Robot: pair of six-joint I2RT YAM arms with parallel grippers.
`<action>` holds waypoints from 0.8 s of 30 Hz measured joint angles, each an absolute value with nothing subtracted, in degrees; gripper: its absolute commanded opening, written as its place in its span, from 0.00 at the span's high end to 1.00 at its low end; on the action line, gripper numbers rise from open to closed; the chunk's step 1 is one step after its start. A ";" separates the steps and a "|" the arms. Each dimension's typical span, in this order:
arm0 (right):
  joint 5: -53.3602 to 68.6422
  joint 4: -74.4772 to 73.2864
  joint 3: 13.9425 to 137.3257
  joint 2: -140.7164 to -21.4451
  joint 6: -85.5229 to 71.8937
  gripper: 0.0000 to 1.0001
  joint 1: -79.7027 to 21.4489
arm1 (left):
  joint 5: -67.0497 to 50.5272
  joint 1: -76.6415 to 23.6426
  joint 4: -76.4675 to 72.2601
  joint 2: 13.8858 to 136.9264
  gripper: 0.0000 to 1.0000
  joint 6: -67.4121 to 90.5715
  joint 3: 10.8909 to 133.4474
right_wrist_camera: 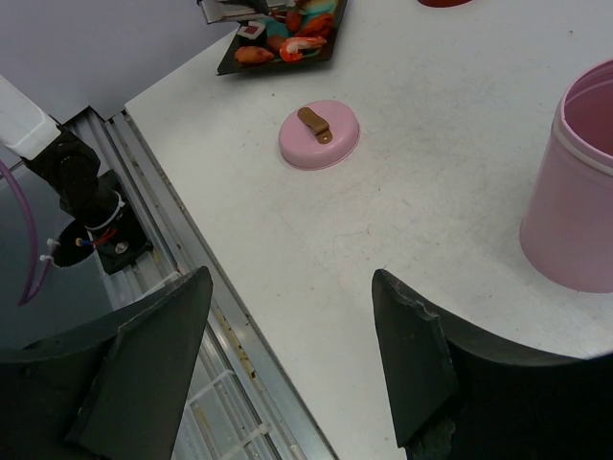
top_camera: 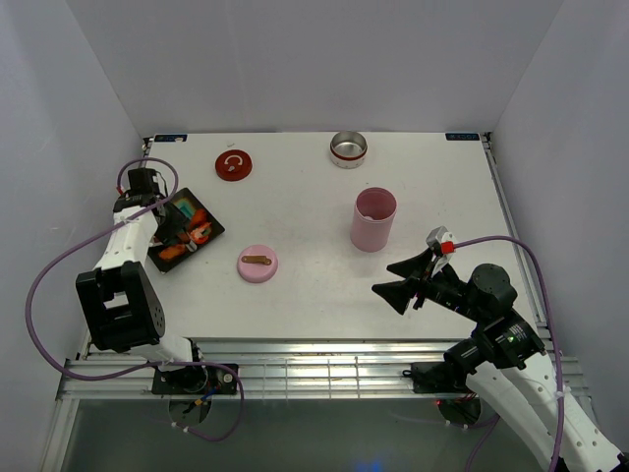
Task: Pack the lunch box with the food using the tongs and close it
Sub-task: Pick up the fake food from the plate.
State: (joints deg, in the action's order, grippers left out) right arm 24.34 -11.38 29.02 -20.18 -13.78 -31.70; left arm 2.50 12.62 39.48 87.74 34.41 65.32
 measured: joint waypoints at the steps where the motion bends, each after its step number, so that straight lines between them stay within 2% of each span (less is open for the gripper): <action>1: 24.36 -11.40 29.02 -20.18 -13.78 0.26 -31.68 | 2.50 12.60 39.51 87.74 0.50 34.39 65.32; 5: 24.36 -11.38 29.02 -20.18 -13.78 0.26 -31.70 | 2.44 12.56 39.81 87.77 0.52 34.35 65.32; 9: 24.36 -11.38 29.02 -20.18 -13.78 0.26 -31.70 | 2.26 12.51 40.01 87.79 0.59 34.26 65.32; 17: 24.14 -11.40 29.02 -20.18 -13.78 0.26 -31.70 | 1.61 12.51 40.34 87.79 0.80 33.69 65.67; 20: 23.92 -11.40 29.04 -20.23 -13.76 0.26 -31.70 | 1.19 12.51 40.64 87.79 0.94 33.41 66.43; 22: 23.66 -11.40 29.04 -20.34 -13.76 0.26 -31.70 | 0.95 12.51 40.77 87.79 0.99 33.28 67.07; 24: 23.09 -11.42 29.04 -20.56 -13.76 0.26 -31.70 | 0.84 12.47 40.77 87.77 1.00 33.01 67.55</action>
